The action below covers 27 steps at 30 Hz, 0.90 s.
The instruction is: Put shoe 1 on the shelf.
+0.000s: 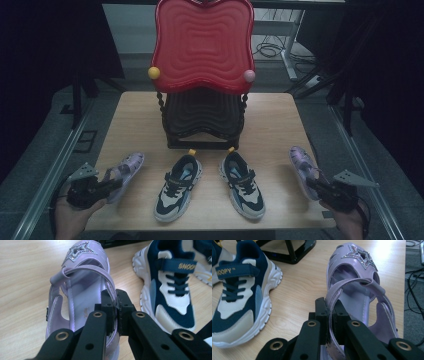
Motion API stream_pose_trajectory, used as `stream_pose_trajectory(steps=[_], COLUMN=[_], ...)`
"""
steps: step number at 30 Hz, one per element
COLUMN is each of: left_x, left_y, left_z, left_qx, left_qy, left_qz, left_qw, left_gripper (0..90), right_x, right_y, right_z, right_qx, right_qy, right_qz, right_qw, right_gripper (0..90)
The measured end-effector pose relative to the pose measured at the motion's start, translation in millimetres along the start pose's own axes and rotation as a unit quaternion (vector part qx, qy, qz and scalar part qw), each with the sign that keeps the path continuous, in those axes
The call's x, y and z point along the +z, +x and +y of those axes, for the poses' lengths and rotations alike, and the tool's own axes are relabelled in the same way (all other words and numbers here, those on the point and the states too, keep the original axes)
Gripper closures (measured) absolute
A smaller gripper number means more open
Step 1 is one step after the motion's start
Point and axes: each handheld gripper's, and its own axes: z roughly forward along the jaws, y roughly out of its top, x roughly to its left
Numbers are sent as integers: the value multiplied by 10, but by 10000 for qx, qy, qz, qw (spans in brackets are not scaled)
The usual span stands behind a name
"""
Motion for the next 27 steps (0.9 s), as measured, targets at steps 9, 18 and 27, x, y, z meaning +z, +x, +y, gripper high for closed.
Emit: stream_pose_trajectory(steps=[9,18,27], left_x=[-57,-28,-29], left_y=[-36,-73,-129], left_z=[101,194,283], left_qx=[1,-7,61], left_qy=[-288,-494,-645], left_qz=[-122,-295,-370], left_qw=[9995,9983,9972], left_gripper=[863,863,863], right_x=[59,141,234], right_y=[82,193,287], right_z=[116,213,280], right_qx=[8,19,-20], right_qy=[-255,-420,-432], right_qz=[195,422,536], right_qw=[9995,9982,9976], right_gripper=[855,855,855])
